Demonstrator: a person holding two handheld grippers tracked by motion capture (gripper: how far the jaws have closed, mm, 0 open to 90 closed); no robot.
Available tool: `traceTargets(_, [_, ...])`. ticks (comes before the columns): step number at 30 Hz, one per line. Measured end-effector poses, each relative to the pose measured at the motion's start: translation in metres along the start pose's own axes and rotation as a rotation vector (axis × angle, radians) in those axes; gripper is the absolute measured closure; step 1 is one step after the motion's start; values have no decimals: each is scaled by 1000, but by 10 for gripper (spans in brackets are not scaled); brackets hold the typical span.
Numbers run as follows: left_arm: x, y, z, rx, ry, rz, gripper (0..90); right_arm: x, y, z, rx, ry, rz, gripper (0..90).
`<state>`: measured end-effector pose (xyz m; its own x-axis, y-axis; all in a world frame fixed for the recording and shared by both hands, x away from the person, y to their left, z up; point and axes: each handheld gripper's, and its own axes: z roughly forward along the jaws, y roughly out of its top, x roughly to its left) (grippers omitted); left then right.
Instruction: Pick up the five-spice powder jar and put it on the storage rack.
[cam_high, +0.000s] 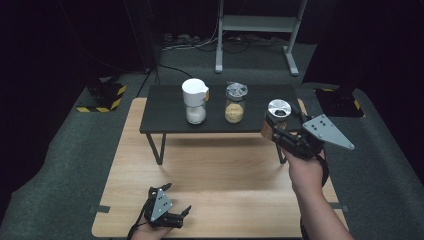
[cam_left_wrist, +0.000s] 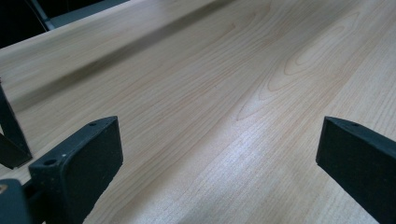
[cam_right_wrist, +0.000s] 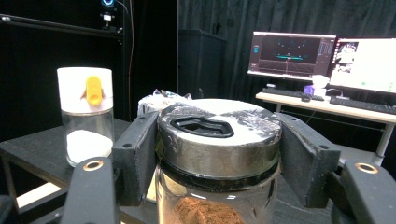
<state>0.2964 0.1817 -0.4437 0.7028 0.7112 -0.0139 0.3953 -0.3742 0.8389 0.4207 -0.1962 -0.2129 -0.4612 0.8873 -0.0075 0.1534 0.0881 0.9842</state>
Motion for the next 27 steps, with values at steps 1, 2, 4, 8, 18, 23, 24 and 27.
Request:
traceTargets(1, [0,0,0,0,0,0,8,0,0,1,-4,-2,2,347])
traceTargets(2, [0,0,0,0,0,0,8,0,0,1,-4,-2,2,347])
traceTargets(4, [0,0,0,0,1,0,8,1,1,6,-6,-7,0,347])
traceTargets(8, [0,0,0,-3,2,0,8,1,-1,12,-8,-13,-5,347])
traceTargets(18, [1,-1,-1,-7,-3,-8,8,-6,-7,28,-12,-40,10,347])
traceTargets(23, [0,-1,-1,-7,-1,-5,8,-10,-9,35,-17,-49,4,347])
traceTargets(24, [0,-1,-1,-8,-1,-5,8,-10,-10,37,-18,-49,4,346])
traceTargets(27, [1,-1,-1,-9,-2,-7,8,-12,-11,41,-17,-55,3,346])
